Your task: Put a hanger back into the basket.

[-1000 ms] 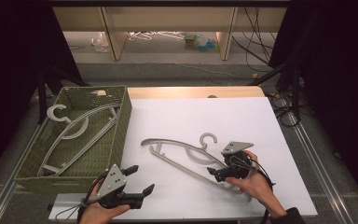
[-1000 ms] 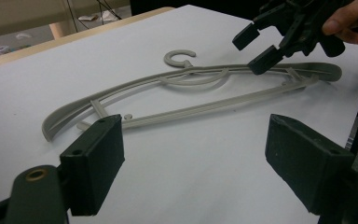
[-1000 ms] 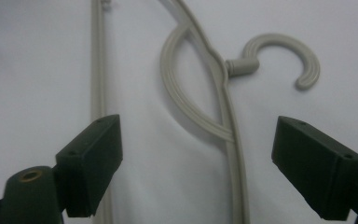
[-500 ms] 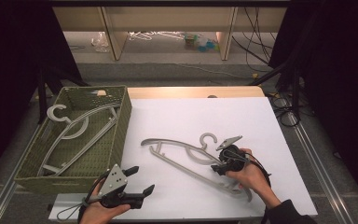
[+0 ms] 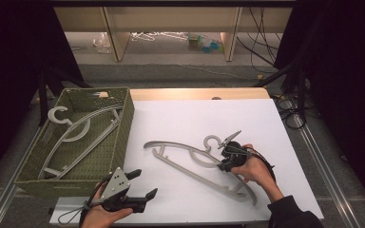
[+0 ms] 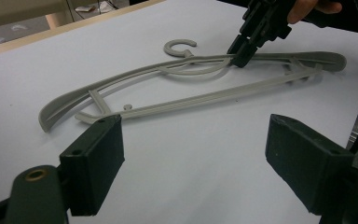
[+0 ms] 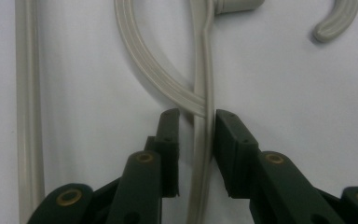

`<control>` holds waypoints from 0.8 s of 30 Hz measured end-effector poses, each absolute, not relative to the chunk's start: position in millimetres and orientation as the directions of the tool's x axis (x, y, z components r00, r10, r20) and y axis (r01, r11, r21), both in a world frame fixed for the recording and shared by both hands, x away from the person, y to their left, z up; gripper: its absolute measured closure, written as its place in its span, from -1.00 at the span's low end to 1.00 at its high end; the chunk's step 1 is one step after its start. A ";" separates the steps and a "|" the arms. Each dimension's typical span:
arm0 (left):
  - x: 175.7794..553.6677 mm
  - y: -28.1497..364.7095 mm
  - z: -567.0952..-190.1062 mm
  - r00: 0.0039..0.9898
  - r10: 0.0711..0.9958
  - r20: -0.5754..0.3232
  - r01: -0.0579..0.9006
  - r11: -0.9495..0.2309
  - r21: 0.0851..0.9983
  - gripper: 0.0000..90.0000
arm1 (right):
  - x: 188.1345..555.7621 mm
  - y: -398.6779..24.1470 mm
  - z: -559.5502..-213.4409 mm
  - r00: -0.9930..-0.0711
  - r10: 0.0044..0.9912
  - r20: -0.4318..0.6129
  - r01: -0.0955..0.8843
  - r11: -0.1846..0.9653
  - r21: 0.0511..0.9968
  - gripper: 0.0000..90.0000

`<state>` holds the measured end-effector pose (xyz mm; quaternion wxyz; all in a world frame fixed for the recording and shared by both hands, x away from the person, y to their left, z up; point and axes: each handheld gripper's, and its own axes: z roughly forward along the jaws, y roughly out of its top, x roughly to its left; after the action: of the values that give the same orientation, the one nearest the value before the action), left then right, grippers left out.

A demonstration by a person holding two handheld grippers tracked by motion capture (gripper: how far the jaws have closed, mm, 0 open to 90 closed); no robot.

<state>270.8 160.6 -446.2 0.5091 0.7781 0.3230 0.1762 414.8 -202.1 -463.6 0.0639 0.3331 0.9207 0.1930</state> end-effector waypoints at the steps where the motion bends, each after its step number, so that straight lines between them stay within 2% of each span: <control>1: 270.8 160.7 -446.4 0.729 0.682 -0.055 0.324 -0.273 0.906 -0.57 | 414.9 -201.4 -463.2 -0.772 0.635 0.003 0.586 0.710 0.390 0.62; 15: 270.7 160.8 -446.2 0.731 0.682 -0.032 0.314 -0.294 0.903 -0.57 | 413.8 -193.0 -459.5 -0.828 0.558 -0.058 0.507 0.788 0.351 0.81; 24: 272.4 160.6 -444.1 0.733 0.679 -0.017 0.307 -0.308 0.900 -0.55 | 403.3 -187.9 -442.0 -0.869 0.469 -0.157 0.388 0.843 0.373 0.82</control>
<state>272.4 160.6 -444.1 0.4976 0.7869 0.3134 0.1871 403.3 -187.9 -442.0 0.1220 0.2251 0.9521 0.1671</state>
